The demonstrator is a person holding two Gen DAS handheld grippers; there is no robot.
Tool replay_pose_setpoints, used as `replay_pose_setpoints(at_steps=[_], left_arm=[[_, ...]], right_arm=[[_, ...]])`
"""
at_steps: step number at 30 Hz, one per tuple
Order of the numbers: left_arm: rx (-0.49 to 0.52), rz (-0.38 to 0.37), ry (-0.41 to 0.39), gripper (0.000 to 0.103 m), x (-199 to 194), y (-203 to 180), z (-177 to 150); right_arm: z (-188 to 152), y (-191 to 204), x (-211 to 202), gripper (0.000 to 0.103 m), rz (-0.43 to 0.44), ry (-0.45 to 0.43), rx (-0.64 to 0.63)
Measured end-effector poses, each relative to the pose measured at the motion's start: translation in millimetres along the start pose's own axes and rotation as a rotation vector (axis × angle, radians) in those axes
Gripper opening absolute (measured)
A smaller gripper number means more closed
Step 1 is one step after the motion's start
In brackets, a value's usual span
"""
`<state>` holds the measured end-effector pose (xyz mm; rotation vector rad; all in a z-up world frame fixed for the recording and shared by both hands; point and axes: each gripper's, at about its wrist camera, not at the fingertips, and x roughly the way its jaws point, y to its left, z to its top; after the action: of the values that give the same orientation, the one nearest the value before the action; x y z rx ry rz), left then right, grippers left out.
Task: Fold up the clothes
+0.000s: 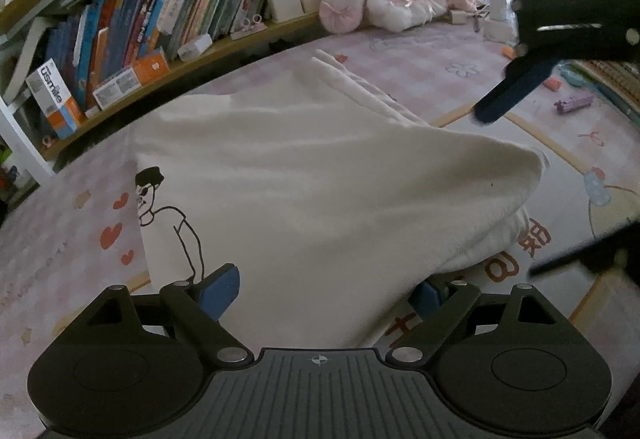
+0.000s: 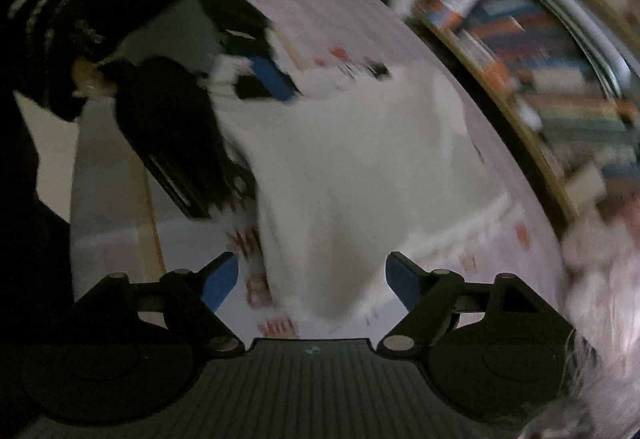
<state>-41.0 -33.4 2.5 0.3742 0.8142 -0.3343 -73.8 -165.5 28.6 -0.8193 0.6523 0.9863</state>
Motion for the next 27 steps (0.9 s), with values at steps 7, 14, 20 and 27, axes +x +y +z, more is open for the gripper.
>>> replay_pose_setpoints(at_steps=[7,14,20,27], left_arm=[[-0.003,-0.009,-0.003,0.090,1,0,-1],[0.004,-0.018,0.013,0.090,2,1,-7],[0.079,0.069,0.020,0.090,-3,4,-22],[0.181,0.212,-0.010,0.059,-10,16,-42]], right_arm=[[9,5,33,0.077,0.009,0.059,-0.068],[8,-13,39,0.027,-0.038,0.077,-0.021],[21,-17,24,0.010,-0.084,0.035,-0.039],[26,-21,12,0.010,-0.117,0.032,-0.025]])
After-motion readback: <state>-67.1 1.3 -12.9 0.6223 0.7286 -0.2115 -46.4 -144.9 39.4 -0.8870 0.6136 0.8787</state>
